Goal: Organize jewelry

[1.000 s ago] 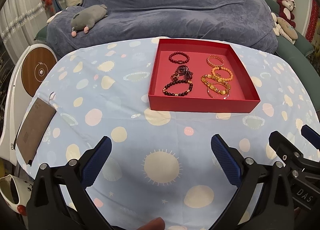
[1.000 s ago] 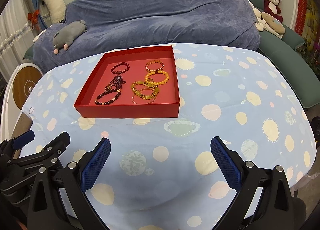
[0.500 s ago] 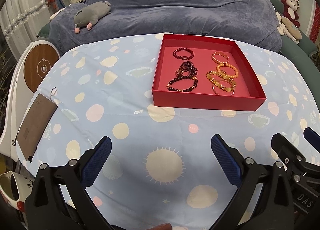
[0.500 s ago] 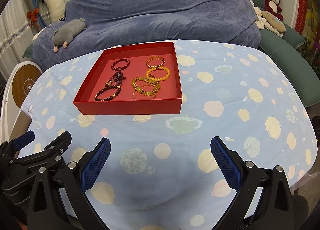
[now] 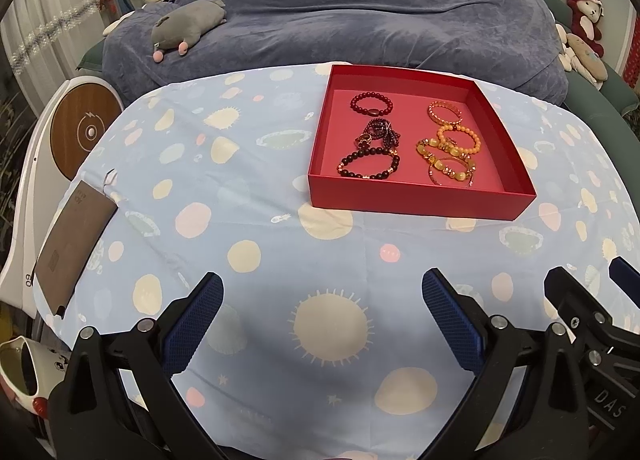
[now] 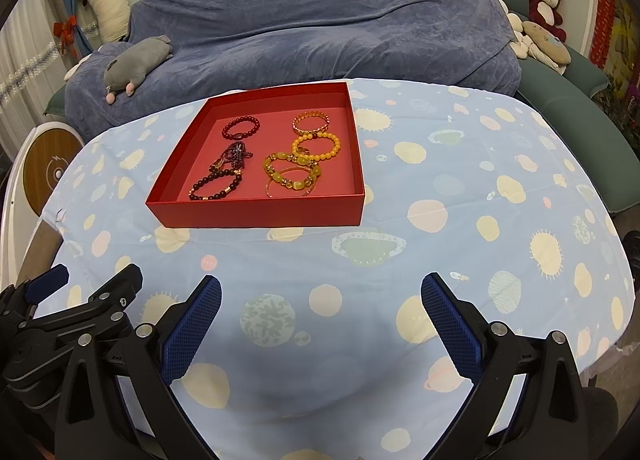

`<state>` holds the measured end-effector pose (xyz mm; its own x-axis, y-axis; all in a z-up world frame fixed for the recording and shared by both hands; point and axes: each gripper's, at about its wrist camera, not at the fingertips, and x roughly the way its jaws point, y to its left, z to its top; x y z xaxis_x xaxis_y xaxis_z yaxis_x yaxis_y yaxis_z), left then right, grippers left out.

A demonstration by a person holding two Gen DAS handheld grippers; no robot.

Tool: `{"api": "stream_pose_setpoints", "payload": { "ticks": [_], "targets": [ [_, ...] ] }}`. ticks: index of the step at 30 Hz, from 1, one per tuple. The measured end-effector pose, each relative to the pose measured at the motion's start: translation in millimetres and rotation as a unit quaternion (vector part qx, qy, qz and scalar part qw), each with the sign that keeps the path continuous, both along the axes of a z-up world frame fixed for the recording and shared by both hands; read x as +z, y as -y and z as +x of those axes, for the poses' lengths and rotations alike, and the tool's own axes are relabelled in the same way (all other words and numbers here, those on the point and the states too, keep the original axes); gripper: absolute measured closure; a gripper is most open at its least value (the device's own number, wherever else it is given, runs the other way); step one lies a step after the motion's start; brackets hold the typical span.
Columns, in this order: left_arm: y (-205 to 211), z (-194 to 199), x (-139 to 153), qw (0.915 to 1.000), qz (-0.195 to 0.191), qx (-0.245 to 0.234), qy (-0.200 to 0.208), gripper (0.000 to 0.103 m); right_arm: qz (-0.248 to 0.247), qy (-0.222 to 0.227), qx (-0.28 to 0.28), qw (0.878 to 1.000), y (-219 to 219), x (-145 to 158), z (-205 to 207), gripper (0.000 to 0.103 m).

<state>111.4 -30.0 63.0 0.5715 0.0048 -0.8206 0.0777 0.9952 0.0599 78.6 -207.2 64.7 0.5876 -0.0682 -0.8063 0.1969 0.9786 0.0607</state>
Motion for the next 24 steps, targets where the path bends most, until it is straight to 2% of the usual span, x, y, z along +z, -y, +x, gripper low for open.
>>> {"api": "stream_pose_setpoints", "payload": {
  "ticks": [24],
  "targets": [
    [-1.6,-2.5,-2.1,1.0000,0.004,0.008,-0.003,0.008,-0.008,-0.001,0.004,1.000,-0.1,-2.0,-2.3,0.006]
  ]
}}
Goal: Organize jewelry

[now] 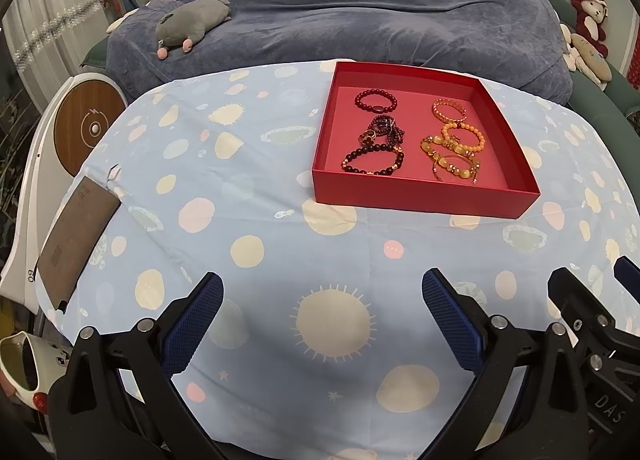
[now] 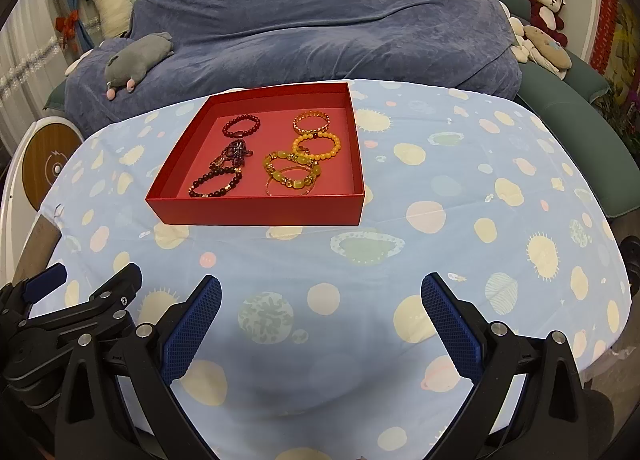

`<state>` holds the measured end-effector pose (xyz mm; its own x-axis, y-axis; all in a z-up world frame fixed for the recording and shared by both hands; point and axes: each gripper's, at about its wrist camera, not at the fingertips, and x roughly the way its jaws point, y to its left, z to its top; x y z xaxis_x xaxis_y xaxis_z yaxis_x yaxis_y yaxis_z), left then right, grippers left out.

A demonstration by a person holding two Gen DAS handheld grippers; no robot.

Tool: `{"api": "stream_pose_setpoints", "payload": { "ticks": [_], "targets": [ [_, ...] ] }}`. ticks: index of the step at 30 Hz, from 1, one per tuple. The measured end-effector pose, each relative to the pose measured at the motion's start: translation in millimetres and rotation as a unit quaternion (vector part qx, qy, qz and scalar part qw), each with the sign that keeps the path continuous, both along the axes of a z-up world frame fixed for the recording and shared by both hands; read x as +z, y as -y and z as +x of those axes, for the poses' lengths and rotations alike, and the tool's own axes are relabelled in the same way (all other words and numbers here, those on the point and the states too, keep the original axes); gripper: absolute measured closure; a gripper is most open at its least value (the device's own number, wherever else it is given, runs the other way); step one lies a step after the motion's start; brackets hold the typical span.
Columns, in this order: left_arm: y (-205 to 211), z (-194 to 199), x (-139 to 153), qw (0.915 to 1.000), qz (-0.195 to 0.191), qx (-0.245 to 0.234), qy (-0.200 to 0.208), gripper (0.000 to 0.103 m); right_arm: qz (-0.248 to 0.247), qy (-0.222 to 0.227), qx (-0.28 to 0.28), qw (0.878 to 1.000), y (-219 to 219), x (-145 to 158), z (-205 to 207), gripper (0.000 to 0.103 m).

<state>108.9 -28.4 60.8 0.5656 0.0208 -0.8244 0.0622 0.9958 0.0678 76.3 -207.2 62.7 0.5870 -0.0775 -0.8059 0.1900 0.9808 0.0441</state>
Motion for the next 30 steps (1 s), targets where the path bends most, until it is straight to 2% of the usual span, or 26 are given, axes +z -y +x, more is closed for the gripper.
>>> {"api": "stream_pose_setpoints", "payload": {
  "ticks": [25,30],
  "targets": [
    [0.6,5.5,-1.8,1.0000,0.002,-0.004,-0.006,0.008,0.007,-0.003,-0.006,1.000,4.3,-2.5,-1.4,0.006],
    [2.4,4.7,-0.9,1.0000,0.005,-0.007,0.003,0.008,0.001,-0.003,-0.008,1.000,3.0,-0.5,0.2,0.006]
  ]
}}
